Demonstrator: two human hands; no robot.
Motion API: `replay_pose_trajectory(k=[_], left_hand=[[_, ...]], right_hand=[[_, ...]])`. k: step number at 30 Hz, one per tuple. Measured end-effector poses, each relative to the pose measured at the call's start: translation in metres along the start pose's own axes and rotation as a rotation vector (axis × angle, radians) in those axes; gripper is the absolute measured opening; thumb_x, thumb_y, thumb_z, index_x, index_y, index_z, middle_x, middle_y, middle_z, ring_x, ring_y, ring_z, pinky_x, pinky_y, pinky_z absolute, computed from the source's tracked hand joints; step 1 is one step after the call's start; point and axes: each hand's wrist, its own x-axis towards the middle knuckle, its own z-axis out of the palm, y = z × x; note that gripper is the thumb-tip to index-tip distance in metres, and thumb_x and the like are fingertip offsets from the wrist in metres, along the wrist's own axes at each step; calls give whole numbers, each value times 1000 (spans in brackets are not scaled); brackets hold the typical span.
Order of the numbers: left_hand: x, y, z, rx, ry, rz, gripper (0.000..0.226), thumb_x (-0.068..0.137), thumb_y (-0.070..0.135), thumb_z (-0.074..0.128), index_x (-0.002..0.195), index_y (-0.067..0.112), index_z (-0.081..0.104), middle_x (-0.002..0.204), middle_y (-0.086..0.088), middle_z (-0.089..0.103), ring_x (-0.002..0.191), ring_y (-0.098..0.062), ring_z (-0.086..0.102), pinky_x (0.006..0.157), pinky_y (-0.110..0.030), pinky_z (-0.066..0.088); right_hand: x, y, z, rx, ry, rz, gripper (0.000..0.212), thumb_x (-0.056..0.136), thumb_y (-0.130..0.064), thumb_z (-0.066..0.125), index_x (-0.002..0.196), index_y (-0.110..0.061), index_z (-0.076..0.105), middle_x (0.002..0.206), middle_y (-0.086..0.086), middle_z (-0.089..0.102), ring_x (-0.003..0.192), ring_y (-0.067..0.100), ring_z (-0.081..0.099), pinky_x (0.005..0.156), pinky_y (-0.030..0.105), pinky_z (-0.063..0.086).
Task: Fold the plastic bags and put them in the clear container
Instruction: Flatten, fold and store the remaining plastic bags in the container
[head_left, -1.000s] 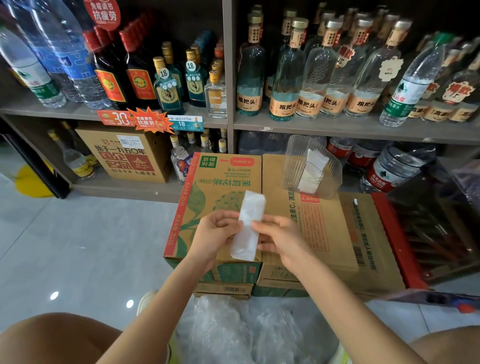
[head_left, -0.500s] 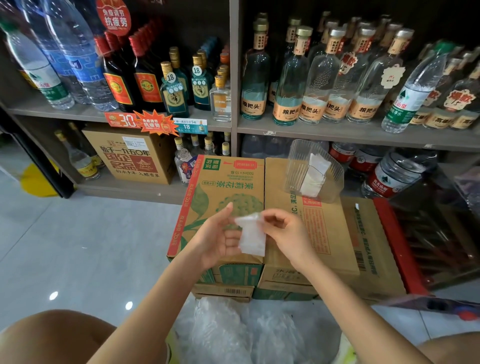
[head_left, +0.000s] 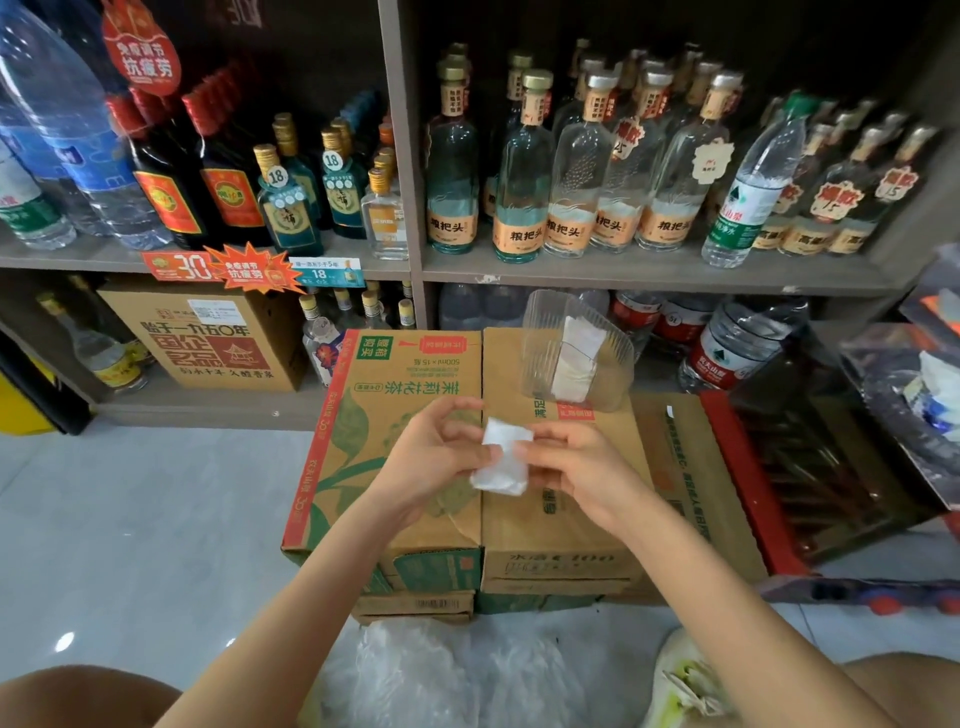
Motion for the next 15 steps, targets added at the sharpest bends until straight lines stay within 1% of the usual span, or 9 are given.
replay_pose_trajectory(k=[2, 4, 6, 7, 9, 11, 13, 15], left_hand=[[9, 2, 10, 55, -22, 43, 51, 75, -8, 73, 118, 13, 55, 77, -1, 69, 71, -18, 66, 69, -32, 53], [17, 5, 19, 85, -52, 66, 49, 77, -6, 73, 119, 13, 55, 74, 3, 69, 69, -14, 66, 68, -28, 52], [26, 9, 29, 88, -80, 77, 46, 78, -3, 73, 118, 15, 56, 77, 4, 70, 71, -11, 65, 69, -24, 51], [32, 12, 34, 90, -73, 81, 44, 79, 0, 74, 116, 16, 57, 83, 3, 70, 75, -11, 65, 71, -23, 51], [47, 17, 40, 127, 8, 108, 38, 80, 7, 74, 113, 17, 59, 96, 0, 68, 83, -12, 62, 76, -21, 48], [66, 22, 44, 214, 160, 149, 30, 83, 17, 72, 110, 19, 59, 102, 3, 64, 89, -8, 59, 77, -19, 45], [87, 26, 48, 294, 291, 162, 30, 86, 28, 70, 113, 21, 58, 108, 5, 62, 99, -12, 58, 83, -26, 46], [109, 30, 52, 337, 319, 113, 42, 89, 37, 65, 126, 22, 54, 121, 3, 59, 113, -17, 55, 95, -35, 45]], right_hand=[[2, -3, -9, 8, 59, -10, 15, 81, 2, 68, 94, -4, 67, 84, 7, 73, 75, 18, 69, 69, 30, 56], [2, -8, -18, 5, 119, -27, 14, 81, 6, 67, 90, -4, 67, 77, 5, 72, 68, 14, 68, 58, 23, 55], [4, -12, -32, 5, 172, -37, 14, 81, 8, 66, 91, -1, 67, 76, 6, 70, 65, 12, 67, 55, 21, 53], [5, -14, -40, 8, 201, -45, 15, 81, 8, 66, 93, 1, 67, 78, 8, 70, 66, 13, 67, 56, 21, 53], [9, -21, -60, 18, 267, -59, 17, 81, 6, 67, 97, -1, 68, 82, 9, 71, 71, 16, 67, 62, 25, 54], [15, -28, -82, 7, 336, -73, 17, 81, 3, 68, 96, -5, 68, 84, 7, 73, 75, 16, 68, 65, 25, 52], [24, -34, -104, -40, 394, -81, 19, 82, -1, 69, 100, -6, 69, 89, 6, 73, 79, 14, 67, 65, 23, 48], [35, -41, -120, -91, 447, -87, 19, 83, -4, 69, 102, -7, 69, 90, 3, 72, 80, 12, 64, 66, 22, 45]])
